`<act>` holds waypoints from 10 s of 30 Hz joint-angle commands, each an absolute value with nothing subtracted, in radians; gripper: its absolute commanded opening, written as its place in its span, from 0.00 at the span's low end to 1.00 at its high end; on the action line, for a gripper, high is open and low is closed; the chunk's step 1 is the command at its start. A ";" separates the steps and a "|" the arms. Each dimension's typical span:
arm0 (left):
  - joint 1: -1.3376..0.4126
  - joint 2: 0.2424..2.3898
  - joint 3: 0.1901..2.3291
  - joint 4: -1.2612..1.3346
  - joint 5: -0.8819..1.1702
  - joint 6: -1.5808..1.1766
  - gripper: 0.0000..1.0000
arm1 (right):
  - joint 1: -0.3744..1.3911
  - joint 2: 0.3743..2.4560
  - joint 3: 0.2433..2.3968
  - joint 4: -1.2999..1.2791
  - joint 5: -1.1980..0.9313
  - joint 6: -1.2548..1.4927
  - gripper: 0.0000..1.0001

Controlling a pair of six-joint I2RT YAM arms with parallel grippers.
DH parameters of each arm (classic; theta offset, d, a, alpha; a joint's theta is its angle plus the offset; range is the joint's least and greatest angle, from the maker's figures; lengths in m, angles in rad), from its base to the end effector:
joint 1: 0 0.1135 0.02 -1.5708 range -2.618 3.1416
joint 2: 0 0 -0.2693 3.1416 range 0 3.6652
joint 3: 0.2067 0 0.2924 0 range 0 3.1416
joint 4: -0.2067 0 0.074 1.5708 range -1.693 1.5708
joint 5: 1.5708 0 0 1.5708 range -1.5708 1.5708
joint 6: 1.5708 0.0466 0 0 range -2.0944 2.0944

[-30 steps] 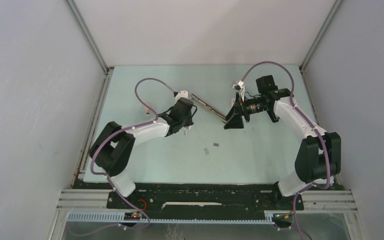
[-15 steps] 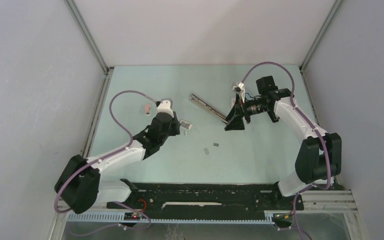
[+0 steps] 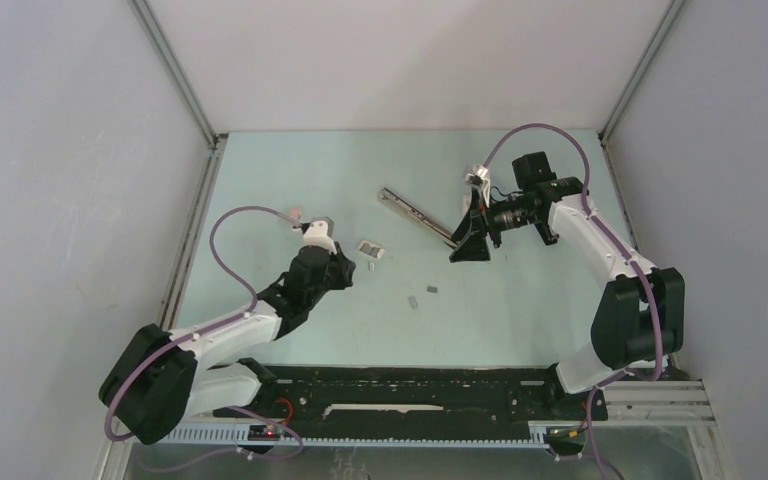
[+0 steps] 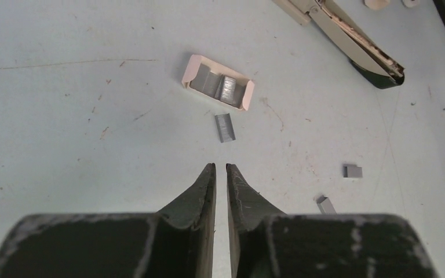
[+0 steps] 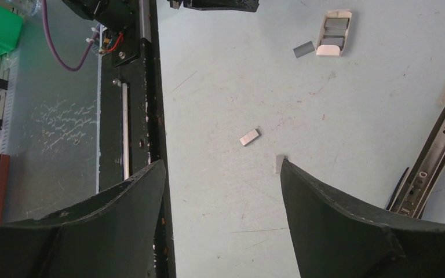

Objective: Unload the staples from the stapler
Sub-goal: Place the staple in the staple box, then pick up the staple from the center of the board.

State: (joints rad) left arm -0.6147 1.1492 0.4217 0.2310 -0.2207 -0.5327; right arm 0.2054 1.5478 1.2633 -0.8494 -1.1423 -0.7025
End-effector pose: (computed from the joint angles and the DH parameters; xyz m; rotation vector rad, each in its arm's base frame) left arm 0.2252 -0.1465 0.1568 -0.0520 2.0886 -0.4799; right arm 0.3289 0.1118 0.2754 -1.2315 1.8170 1.2348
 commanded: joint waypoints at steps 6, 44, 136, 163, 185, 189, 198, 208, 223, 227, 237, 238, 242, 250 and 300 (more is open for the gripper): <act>-0.609 1.095 0.380 0.304 -0.173 -0.556 0.16 | 0.211 1.509 1.270 -0.866 -1.146 -0.738 0.81; -0.484 0.755 0.175 0.441 0.031 -0.602 0.52 | 0.467 1.454 1.210 -1.010 -0.989 -1.178 0.82; -0.423 0.519 0.105 0.419 0.083 -0.652 1.00 | 0.444 1.424 1.119 -1.076 -0.960 -1.493 0.83; -0.423 0.566 0.052 0.465 0.080 -0.690 1.00 | 0.628 1.670 1.098 -0.624 -0.550 -1.099 0.71; -0.420 0.508 0.041 0.414 0.054 -0.680 0.99 | 0.676 1.748 1.060 -0.489 -0.279 -0.732 0.63; -0.420 0.507 0.041 0.411 0.053 -0.680 0.99 | 0.683 1.760 1.060 -0.486 -0.271 -0.730 0.62; -0.420 0.505 0.044 0.407 0.053 -0.680 0.99 | 0.692 1.779 1.060 -0.476 -0.259 -0.732 0.52; -0.420 0.498 0.051 0.393 0.054 -0.675 0.99 | 0.695 1.801 1.059 -0.464 -0.227 -0.745 0.33; -0.421 0.503 0.051 0.393 0.064 -0.660 0.99 | 0.729 1.741 1.033 -0.484 -0.286 -0.863 0.17; -0.420 0.504 0.049 0.391 0.064 -0.660 0.99 | 0.742 1.723 1.033 -0.486 -0.300 -0.869 0.17; -0.420 0.523 0.050 0.398 0.047 -0.657 0.99 | 0.710 1.686 1.073 -0.501 -0.358 -0.784 0.18; -0.421 0.531 0.052 0.403 0.047 -0.655 0.99 | 0.707 1.683 1.073 -0.502 -0.363 -0.777 0.18; -0.421 0.575 0.074 0.427 0.028 -0.646 0.99 | 0.696 1.672 1.088 -0.513 -0.391 -0.753 0.18; -0.375 0.771 0.189 0.509 0.063 -0.625 0.99 | 0.679 1.653 1.095 -0.522 -0.437 -0.732 0.18; -0.231 1.921 1.080 0.137 0.375 -0.601 0.49 | 0.632 1.627 1.103 -0.537 -0.517 -0.719 0.18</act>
